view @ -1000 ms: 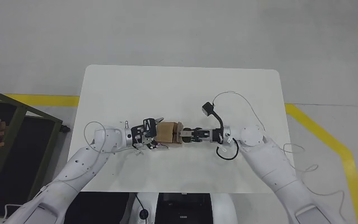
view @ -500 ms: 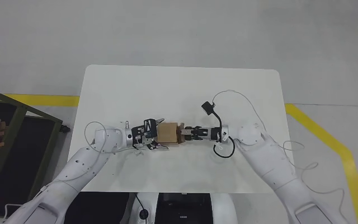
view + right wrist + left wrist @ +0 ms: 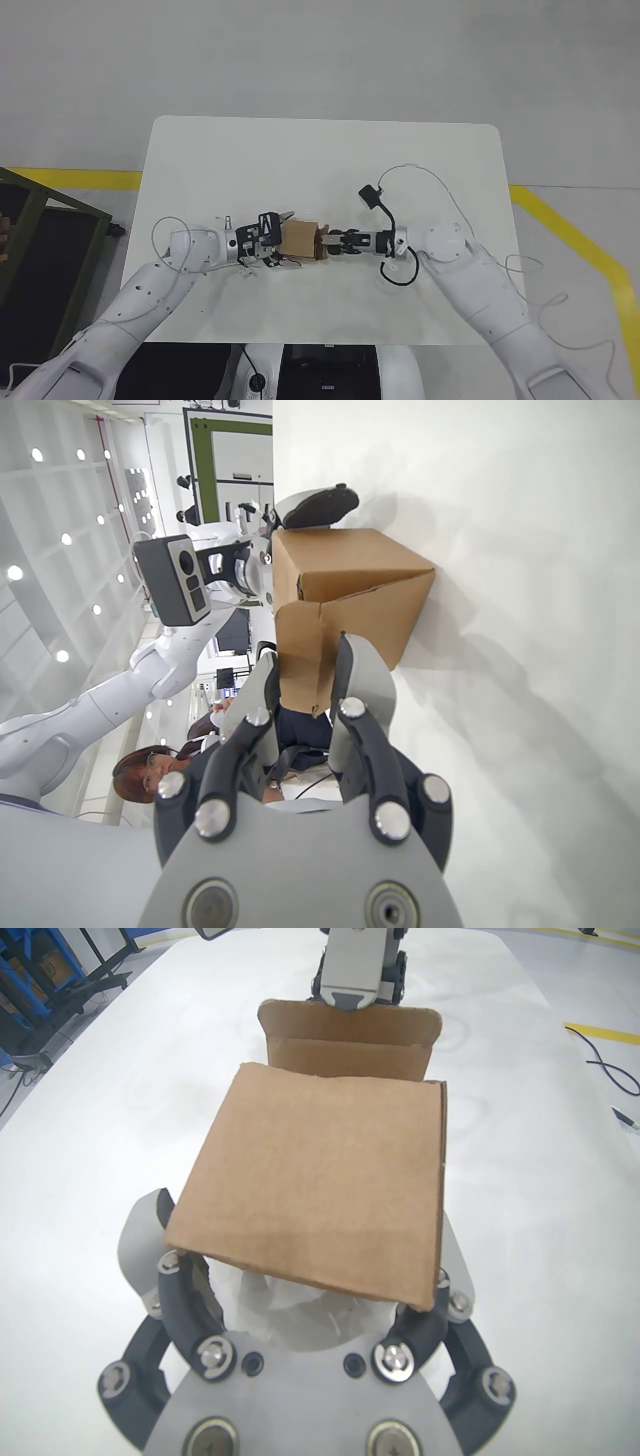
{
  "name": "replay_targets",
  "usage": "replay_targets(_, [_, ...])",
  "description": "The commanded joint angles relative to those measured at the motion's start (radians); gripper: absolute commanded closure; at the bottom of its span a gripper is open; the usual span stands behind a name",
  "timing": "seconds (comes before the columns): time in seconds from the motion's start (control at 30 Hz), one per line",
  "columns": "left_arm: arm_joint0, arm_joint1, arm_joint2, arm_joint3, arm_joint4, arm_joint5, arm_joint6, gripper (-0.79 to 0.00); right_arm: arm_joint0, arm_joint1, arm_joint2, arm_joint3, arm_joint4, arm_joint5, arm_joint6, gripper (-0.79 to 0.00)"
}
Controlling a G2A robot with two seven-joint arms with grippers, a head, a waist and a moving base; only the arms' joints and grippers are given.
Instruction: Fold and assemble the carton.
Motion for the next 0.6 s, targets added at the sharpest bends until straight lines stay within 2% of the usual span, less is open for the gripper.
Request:
replay_targets(0.0, [0.000,0.000,0.000,-0.001,0.001,0.000,-0.002,-0.785,0.005,-0.003,-0.002,0.020,0.031,-0.014,0.016,-0.299])
replay_targets(0.3, [0.000,-0.001,0.002,-0.004,0.002,0.004,-0.016,-0.785,0.029,-0.019,-0.020,0.101,0.122,-0.062,0.060,-0.219])
replay_targets(0.57, [-0.001,-0.002,0.006,-0.002,0.003,0.007,-0.019,-0.785,0.049,-0.028,-0.030,0.147,0.137,-0.078,0.071,-0.135])
